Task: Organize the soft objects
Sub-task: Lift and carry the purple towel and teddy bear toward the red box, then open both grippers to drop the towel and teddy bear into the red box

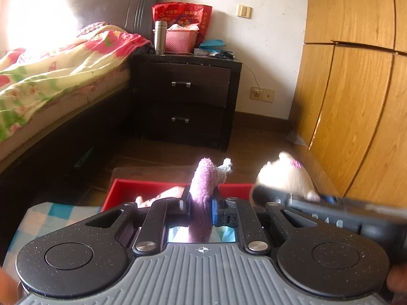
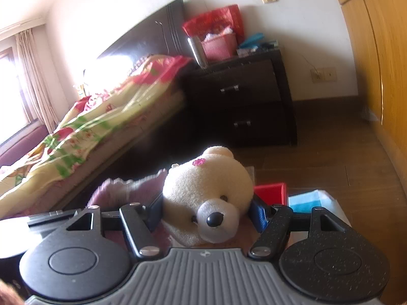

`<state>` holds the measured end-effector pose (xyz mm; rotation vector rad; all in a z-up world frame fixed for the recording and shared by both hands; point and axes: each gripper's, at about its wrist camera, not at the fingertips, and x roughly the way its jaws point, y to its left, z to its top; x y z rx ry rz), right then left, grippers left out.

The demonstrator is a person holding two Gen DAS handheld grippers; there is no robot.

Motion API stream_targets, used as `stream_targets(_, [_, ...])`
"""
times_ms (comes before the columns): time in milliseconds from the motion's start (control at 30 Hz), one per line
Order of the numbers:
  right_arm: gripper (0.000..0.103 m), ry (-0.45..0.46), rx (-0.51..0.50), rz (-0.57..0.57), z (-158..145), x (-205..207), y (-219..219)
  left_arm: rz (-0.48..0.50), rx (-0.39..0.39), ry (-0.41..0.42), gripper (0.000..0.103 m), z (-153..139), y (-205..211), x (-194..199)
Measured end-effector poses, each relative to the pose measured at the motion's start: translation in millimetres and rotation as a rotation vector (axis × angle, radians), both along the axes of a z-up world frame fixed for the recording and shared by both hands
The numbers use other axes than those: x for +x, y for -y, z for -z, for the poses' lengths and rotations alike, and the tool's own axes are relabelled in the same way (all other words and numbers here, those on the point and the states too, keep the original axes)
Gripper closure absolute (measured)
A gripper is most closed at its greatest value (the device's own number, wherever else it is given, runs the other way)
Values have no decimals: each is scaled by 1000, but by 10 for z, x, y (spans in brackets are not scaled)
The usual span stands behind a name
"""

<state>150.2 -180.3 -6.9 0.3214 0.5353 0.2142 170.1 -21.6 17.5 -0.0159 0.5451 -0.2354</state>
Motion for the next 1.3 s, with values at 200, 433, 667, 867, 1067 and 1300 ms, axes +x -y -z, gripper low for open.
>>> stream_targets(200, [44,-69,-24,-3,205,158,21,-12,36,-22,82,21,75,203])
stream_targets(433, [36,-104,18,-16,264,212,66,-12,44,19,57,-110,93,149])
stream_targets(667, [36,-117,90,38,164,157,244,-11,52,28,45,-277,33,-65])
stream_targets(867, [35,-118,94,39,-38,-16,354,33,30,-47,45,-237,43,-366])
stream_targets(1067, [33,-145,62,34,-124,-188,365,56,20,-90,45,-101,82,-620])
stream_targets(1300, [33,-185,31,46,-67,-343,413,52,-11,-127,47,9,32,-665])
